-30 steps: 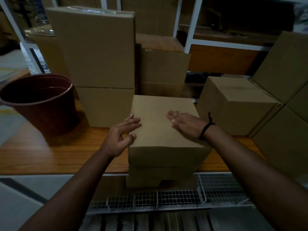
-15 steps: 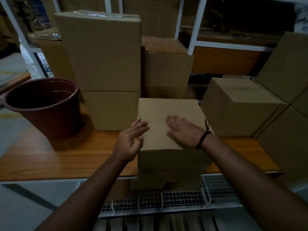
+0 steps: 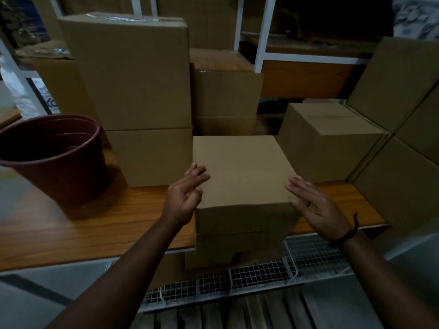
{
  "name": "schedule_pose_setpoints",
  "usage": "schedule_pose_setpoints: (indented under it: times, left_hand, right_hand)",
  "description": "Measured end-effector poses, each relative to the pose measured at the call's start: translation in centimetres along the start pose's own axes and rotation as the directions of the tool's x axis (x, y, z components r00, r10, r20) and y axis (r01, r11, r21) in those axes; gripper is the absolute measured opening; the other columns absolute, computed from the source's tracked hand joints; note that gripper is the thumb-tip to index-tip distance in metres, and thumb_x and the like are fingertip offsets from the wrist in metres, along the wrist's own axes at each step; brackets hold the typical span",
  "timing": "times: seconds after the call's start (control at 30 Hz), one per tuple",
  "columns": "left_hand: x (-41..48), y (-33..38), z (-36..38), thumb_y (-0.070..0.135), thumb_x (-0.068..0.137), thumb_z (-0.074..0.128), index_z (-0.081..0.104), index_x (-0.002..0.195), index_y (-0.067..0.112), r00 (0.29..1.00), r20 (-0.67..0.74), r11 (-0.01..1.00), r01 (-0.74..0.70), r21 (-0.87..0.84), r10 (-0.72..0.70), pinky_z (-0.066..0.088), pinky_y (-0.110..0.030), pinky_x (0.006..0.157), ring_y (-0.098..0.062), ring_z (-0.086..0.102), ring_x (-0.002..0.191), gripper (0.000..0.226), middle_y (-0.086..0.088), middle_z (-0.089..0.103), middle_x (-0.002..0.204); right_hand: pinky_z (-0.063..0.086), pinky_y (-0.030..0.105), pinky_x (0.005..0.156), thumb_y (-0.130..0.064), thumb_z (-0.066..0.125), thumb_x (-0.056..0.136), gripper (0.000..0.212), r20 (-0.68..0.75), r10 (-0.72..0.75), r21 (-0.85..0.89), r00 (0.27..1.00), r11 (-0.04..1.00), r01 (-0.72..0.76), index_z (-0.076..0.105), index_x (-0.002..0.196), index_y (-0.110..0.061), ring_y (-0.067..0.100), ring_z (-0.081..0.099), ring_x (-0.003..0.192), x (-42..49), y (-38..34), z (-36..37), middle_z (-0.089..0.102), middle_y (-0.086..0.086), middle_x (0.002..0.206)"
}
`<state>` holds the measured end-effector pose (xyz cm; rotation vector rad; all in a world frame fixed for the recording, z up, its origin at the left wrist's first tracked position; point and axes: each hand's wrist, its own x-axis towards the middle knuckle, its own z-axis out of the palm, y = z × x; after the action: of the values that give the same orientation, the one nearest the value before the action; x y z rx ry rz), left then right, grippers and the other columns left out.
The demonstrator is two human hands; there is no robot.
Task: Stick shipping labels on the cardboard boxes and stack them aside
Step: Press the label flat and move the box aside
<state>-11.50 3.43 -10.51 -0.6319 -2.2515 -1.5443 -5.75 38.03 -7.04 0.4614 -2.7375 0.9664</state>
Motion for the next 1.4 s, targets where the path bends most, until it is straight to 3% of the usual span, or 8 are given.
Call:
schedule_pose_setpoints:
  times: [0.1,0.23,0.4,0.5,0.67,0.97,1.27,1.4]
  left_hand:
    - [-1.2,-0.3,0.1,0.058,0.092,0.041,0.051,0.137,0.028,0.998,0.023,0.995,0.057,-0.079,-0.055,0.036,-0.047,0.112,-0.013,0.027,0.147,0.054,0.002,0.031,0.158]
    - [-6.7,-1.3,1.8,0.070,0.090,0.042,0.004,0.156,0.039,0.999,0.041,0.995,0.001,-0.105,0.003,0.031,-0.037,0.115,-0.019,0.020,0.150,0.082,0.001,0.004,0.166]
    - [-7.4,-1.4,3.1,0.058,0.090,0.050,-0.022,0.152,0.034,0.999,0.048,0.966,-0.038,0.254,0.027,0.051,-0.028,0.077,-0.033,0.064,0.107,0.098,-0.020,0.040,0.149]
    - [-5.0,-0.1,2.0,0.057,0.096,0.042,-0.017,0.154,0.034,0.983,0.043,0.913,-0.183,0.364,0.180,0.048,-0.025,0.057,-0.034,0.067,0.075,0.086,-0.036,0.053,0.131]
    - [-1.6,2.2,0.1,0.056,0.099,0.039,0.014,0.153,0.046,0.950,0.089,0.853,-0.307,0.422,0.298,0.060,-0.035,0.066,-0.030,0.068,0.089,0.060,-0.032,0.037,0.148]
    - [4.4,4.2,-0.8,0.054,0.090,0.054,0.035,0.138,0.059,0.998,-0.035,0.967,0.066,0.245,-0.059,0.043,-0.042,0.109,-0.008,0.030,0.134,0.052,-0.008,0.039,0.154]
    - [3.6,5.1,0.4,0.068,0.089,0.044,0.031,0.139,0.061,0.969,0.139,0.959,0.169,0.227,-0.204,0.038,-0.058,0.108,-0.029,0.031,0.142,0.052,0.000,0.002,0.165]
    - [1.5,4.0,0.1,0.072,0.075,0.052,0.029,0.137,0.068,0.951,0.176,0.965,0.237,0.112,-0.254,0.042,-0.056,0.106,-0.023,0.032,0.143,0.067,0.003,0.021,0.162]
  right_hand:
    - [0.029,0.010,0.107,-0.051,0.070,0.082,0.062,-0.055,0.041,0.070,0.998,0.997,-0.037,0.045,0.138,-0.041,-0.001,0.026,0.142,-1.6,0.9,1.2,0.024,-0.013,0.157]
    - [0.045,0.037,0.103,-0.022,0.077,0.080,0.071,-0.152,0.092,0.120,0.984,0.990,-0.074,0.042,0.137,-0.046,0.003,0.043,0.130,-1.8,1.1,2.9,0.043,-0.017,0.142]
    - [0.048,0.043,0.101,-0.012,0.078,0.079,0.068,-0.192,0.134,0.129,0.972,0.986,-0.110,0.046,0.133,-0.040,0.013,0.048,0.128,-0.8,0.2,2.4,0.049,-0.011,0.138]
    - [0.050,0.047,0.099,-0.017,0.077,0.080,0.064,-0.238,0.169,0.129,0.956,0.982,-0.141,0.048,0.132,-0.040,0.018,0.050,0.125,0.9,-0.8,0.3,0.048,-0.010,0.137]
    - [0.046,0.043,0.103,-0.032,0.067,0.089,0.071,-0.349,0.105,0.013,0.931,0.994,-0.108,0.028,0.144,-0.053,0.011,0.038,0.133,3.2,-3.1,-2.1,0.042,-0.004,0.149]
    - [0.031,0.031,0.112,-0.030,0.071,0.086,0.053,-0.268,0.174,0.177,0.948,0.976,-0.129,0.048,0.131,-0.043,-0.001,0.023,0.134,5.2,-5.0,-2.9,0.034,-0.001,0.154]
    - [0.030,0.041,0.115,-0.048,0.057,0.092,0.053,-0.037,0.281,0.174,0.959,0.947,-0.271,0.028,0.129,-0.072,0.010,0.033,0.139,4.0,-2.1,-1.8,0.034,-0.012,0.153]
    - [0.029,0.036,0.115,-0.049,0.059,0.090,0.057,-0.027,0.295,0.200,0.955,0.938,-0.284,0.025,0.132,-0.069,0.008,0.031,0.139,3.8,-2.2,-1.6,0.033,-0.013,0.153]
